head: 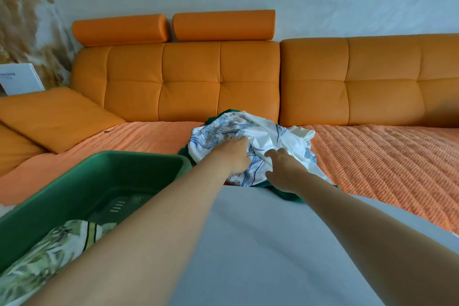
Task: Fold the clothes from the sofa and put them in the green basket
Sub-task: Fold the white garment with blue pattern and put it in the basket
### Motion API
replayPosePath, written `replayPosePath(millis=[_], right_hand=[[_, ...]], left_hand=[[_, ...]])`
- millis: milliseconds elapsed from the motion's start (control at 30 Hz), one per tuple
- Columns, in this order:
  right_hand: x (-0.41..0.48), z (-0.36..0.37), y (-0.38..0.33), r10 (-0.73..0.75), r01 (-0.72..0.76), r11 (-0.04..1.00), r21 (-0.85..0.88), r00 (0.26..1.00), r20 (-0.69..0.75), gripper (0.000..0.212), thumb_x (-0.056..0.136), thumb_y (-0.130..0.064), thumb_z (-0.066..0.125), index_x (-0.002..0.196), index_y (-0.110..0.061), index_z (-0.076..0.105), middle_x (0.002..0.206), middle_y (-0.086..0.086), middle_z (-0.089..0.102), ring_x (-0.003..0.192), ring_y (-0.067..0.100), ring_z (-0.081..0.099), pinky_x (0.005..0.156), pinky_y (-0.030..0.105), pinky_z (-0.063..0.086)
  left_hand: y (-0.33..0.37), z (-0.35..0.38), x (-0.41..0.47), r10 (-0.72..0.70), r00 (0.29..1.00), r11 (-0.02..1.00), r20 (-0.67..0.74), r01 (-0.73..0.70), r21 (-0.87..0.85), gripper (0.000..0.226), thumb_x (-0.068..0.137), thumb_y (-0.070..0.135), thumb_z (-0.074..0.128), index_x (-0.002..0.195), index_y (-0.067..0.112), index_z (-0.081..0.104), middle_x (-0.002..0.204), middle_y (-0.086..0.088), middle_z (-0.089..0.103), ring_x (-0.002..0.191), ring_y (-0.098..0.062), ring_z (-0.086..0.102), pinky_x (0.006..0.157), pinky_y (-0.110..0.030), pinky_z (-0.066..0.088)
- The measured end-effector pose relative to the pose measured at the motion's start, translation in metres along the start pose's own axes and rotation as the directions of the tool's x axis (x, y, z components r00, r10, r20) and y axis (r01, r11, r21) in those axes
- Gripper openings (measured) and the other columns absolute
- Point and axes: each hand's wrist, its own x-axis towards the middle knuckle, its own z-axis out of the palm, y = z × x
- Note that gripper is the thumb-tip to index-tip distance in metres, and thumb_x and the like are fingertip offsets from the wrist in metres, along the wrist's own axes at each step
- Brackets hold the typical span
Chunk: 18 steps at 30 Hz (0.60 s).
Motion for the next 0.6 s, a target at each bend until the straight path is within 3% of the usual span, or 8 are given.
replayPosePath(millis=[100,233,267,333,400,433,500,600], right_hand=[[0.037,0.018,0.006,-0.032,0.031,0.999,-0.042,0.999,-0.021,0.068,0.092,-0.021,0.058,0.152,-0.023,0.025,0.154,0.009,0.025,0.136,0.031,0.035,0.098,0.042,0.048],[0.076,0.039,0.009,-0.096,0.099,0.991,-0.086,0.995,0.038,0.108,0.080,-0.034,0.077,0.154,-0.040,-0.001,0.164,0.003,-0.015,0.152,0.028,-0.002,0.102,0.049,0.047],[0.083,0.041,0.009,-0.093,0.096,0.993,-0.074,0.995,0.046,0.118,0.077,-0.038,0.080,0.153,-0.043,-0.010,0.164,0.004,-0.013,0.151,0.028,0.002,0.102,0.050,0.047],[0.096,0.046,0.011,-0.099,0.098,0.993,-0.068,0.995,-0.004,0.126,0.078,-0.034,0.080,0.152,-0.042,-0.022,0.156,0.012,0.021,0.135,0.032,0.035,0.091,0.044,0.051],[0.104,0.051,0.011,-0.064,0.062,0.997,-0.050,0.996,-0.053,0.115,0.086,-0.014,0.067,0.152,-0.038,-0.025,0.114,0.013,0.055,0.089,0.025,0.059,0.062,0.034,0.049],[0.106,0.053,0.010,-0.027,0.024,0.999,-0.045,0.998,-0.057,0.106,0.089,-0.008,0.059,0.155,-0.036,-0.020,0.101,0.010,0.058,0.076,0.023,0.059,0.054,0.032,0.045],[0.106,0.055,0.010,0.005,-0.009,0.998,-0.065,0.998,-0.062,0.078,0.093,-0.009,0.053,0.157,-0.033,0.016,0.109,0.007,0.063,0.085,0.025,0.063,0.063,0.033,0.049],[0.093,0.048,0.010,-0.112,0.082,0.989,-0.122,0.958,-0.263,0.032,0.094,-0.012,0.049,0.122,-0.021,0.063,0.113,0.007,0.056,0.105,0.031,0.054,0.078,0.034,0.042]], left_hand=[[-0.009,0.014,0.037,-0.074,0.997,0.997,0.012,0.074,-0.032,0.050,0.098,0.031,0.054,0.141,0.013,0.035,0.143,-0.013,0.039,0.119,-0.033,0.049,0.082,-0.041,0.041],[-0.028,0.032,0.073,-0.192,0.979,0.973,0.072,0.200,-0.116,0.091,0.096,0.033,0.060,0.159,0.024,-0.006,0.165,-0.012,-0.001,0.142,-0.041,0.031,0.108,-0.051,0.040],[-0.033,0.037,0.080,-0.216,0.972,0.965,0.094,0.227,-0.132,0.100,0.094,0.034,0.063,0.158,0.027,-0.014,0.166,-0.013,-0.003,0.142,-0.041,0.033,0.108,-0.051,0.041],[-0.041,0.048,0.089,-0.232,0.967,0.966,0.107,0.242,-0.093,0.107,0.091,0.032,0.068,0.157,0.029,-0.016,0.161,-0.016,0.024,0.130,-0.038,0.049,0.098,-0.047,0.048],[-0.049,0.059,0.093,-0.223,0.974,0.975,0.030,0.223,0.007,0.087,0.091,0.018,0.063,0.158,0.026,0.009,0.143,-0.012,0.048,0.117,-0.035,0.056,0.086,-0.042,0.050],[-0.053,0.062,0.094,-0.203,0.978,0.978,-0.049,0.205,0.039,0.068,0.091,0.011,0.057,0.152,0.023,0.029,0.135,-0.011,0.053,0.114,-0.034,0.057,0.080,-0.039,0.048],[-0.058,0.066,0.092,-0.171,0.964,0.982,-0.203,0.185,0.048,0.033,0.091,0.003,0.047,0.118,0.018,0.057,0.112,-0.008,0.062,0.096,-0.031,0.060,0.063,-0.033,0.040],[-0.058,0.058,0.082,-0.141,0.945,0.987,-0.296,0.156,0.027,0.014,0.094,0.008,0.046,0.092,0.014,0.057,0.096,-0.007,0.061,0.079,-0.026,0.056,0.055,-0.033,0.037]])
